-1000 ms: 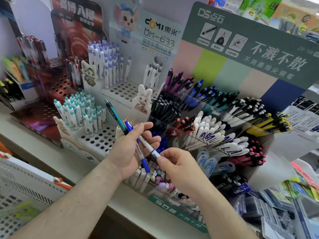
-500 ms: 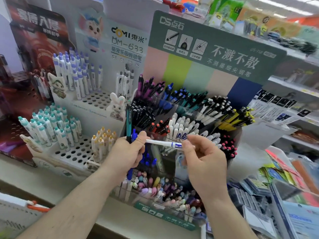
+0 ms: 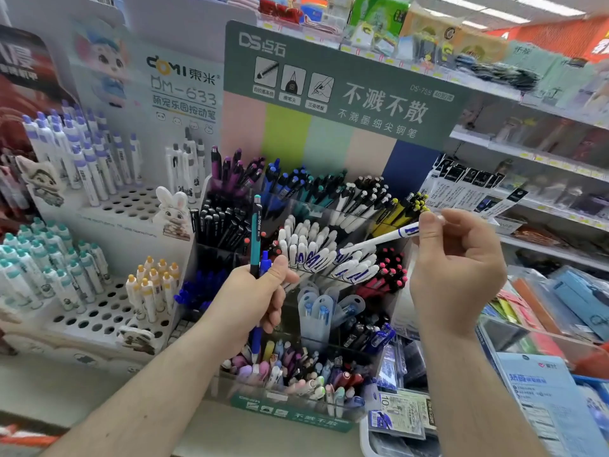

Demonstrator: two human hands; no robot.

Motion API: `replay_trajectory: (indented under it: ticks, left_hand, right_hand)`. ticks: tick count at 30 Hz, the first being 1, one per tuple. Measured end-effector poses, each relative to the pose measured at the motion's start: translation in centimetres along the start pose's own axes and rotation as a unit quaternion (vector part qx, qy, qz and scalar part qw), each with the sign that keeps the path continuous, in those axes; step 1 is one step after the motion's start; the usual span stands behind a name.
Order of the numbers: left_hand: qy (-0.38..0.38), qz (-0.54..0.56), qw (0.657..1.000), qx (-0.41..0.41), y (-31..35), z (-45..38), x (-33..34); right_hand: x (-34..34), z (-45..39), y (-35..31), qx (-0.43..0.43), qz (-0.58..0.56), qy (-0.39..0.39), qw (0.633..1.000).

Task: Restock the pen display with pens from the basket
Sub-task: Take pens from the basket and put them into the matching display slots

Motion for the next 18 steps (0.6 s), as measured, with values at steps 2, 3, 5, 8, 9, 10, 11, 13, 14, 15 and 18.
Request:
replay_trajectory:
  ticks: [2, 3, 5, 8, 9, 10, 11, 13, 14, 15, 18]
  left_hand:
    - [-0.008, -0.008, 1.000, -0.003, 0.0, 0.1, 0.0]
    - [-0.013, -0.010, 1.000, -0.006, -0.1, 0.2, 0.1]
    - [-0.020, -0.011, 1.000, -0.014, -0.2, 0.4, 0.1]
    - [-0.035, -0.012, 0.999, -0.026, -0.4, 0.8, 0.1]
    - [-0.039, -0.016, 0.999, -0.030, -0.5, 0.8, 0.1]
    - [-0.043, -0.021, 0.998, -0.034, -0.5, 0.9, 0.0]
    - [-0.047, -0.027, 0.998, -0.036, -0.6, 1.0, 0.0]
    - [-0.053, -0.038, 0.997, -0.038, -0.5, 1.3, -0.1]
    - [-0.054, -0.042, 0.997, -0.041, -0.6, 1.4, -0.2]
    - [-0.055, -0.049, 0.996, -0.044, -0.7, 1.4, -0.3]
    - [-0.050, -0.094, 0.993, -0.045, -0.9, 1.5, -0.4]
  right_hand:
    - [0.4, 0.0, 0.6, -0.005, 0.018, -0.015, 1.000]
    - [0.8, 0.2, 0.9, -0.007, 0.030, -0.030, 0.999]
    - [1.6, 0.8, 1.5, -0.010, 0.059, -0.077, 0.995]
    - [2.9, 1.8, 2.7, -0.014, 0.128, -0.198, 0.972]
    - [3.2, 2.3, 3.1, -0.010, 0.153, -0.236, 0.960]
    - [3.5, 2.6, 3.6, 0.003, 0.177, -0.261, 0.949]
    - [3.7, 2.9, 3.7, 0.019, 0.203, -0.274, 0.940]
    - [4.0, 3.3, 3.6, 0.030, 0.255, -0.282, 0.925]
    - [4.1, 3.3, 3.3, 0.034, 0.270, -0.284, 0.919]
    - [4.2, 3.3, 2.9, 0.038, 0.273, -0.284, 0.918]
    - [4.3, 3.2, 1.3, 0.078, 0.188, -0.258, 0.944]
Point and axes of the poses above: each hand's wrist, its own z-axis away from the middle knuckle, its own x-axis out of the palm, y = z × x, the point moved 2 cm from there along -z, towards the middle knuckle, and after that the axes turned 12 degrees about -z, right-handed, at the moved point
